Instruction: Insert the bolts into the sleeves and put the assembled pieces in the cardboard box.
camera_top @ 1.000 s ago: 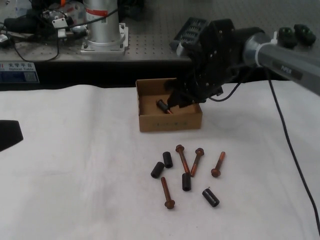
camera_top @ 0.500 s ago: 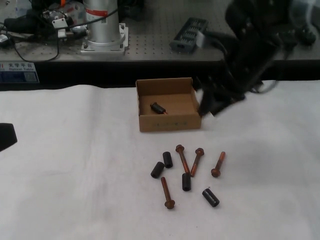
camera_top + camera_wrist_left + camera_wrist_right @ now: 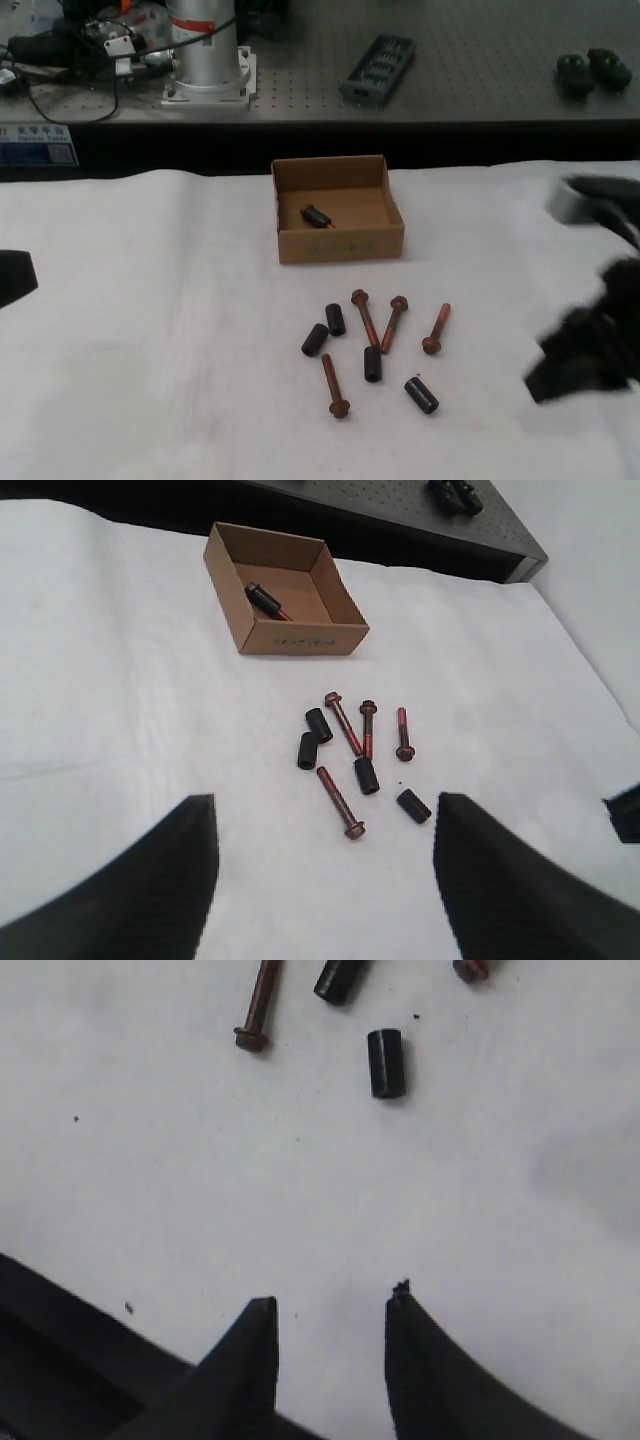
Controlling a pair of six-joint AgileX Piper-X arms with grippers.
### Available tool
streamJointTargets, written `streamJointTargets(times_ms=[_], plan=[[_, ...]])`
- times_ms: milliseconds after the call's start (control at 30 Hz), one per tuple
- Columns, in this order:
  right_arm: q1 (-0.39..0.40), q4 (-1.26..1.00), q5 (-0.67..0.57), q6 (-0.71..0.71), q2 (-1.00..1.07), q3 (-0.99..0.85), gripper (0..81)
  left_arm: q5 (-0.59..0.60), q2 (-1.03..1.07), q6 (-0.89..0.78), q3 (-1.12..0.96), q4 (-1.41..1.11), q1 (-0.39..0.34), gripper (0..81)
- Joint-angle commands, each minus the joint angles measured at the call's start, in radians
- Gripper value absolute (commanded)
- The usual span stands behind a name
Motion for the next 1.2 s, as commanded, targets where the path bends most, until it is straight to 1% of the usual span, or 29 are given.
streamJointTargets(times_ms=[0,133,233,400,600,733,900,1100,1167], plan=[[0.001,-0.017,-0.012,0.05,-0.103,0.044,27.4,-0.004,0.008,0.012,-0.006,-0.002,0.003,45.5],[0.001,-0.055,-0.01,0.1,-0.26,0.114,27.4,-0.004,0.008,0.012,-0.006,-0.002,0.003,45.5],[0.001,-0.064,-0.01,0.101,-0.312,0.131,27.4,-0.004,0.008,0.012,-0.006,-0.002,0.003,45.5],[0.001,-0.085,-0.012,0.101,-0.314,0.131,27.4,-0.004,0.008,0.012,-0.006,-0.002,0.003,45.5],[0.001,-0.108,-0.083,0.109,-0.268,0.131,27.4,-0.004,0.008,0.012,-0.006,-0.002,0.003,45.5],[0.001,-0.172,-0.085,0.144,-0.188,0.129,27.4,-0.004,0.008,0.012,-0.006,-0.002,0.003,45.5],[0.001,-0.195,-0.055,0.141,0.009,0.082,27.4,-0.004,0.008,0.012,-0.006,-0.002,0.003,45.5],[0.001,-0.193,0.008,0.045,0.294,-0.051,27.4,-0.004,0.008,0.012,-0.006,-0.002,0.003,45.5],[0.001,-0.193,0.011,0.027,0.377,-0.103,27.4,-0.004,0.008,0.012,-0.006,-0.002,0.003,45.5]])
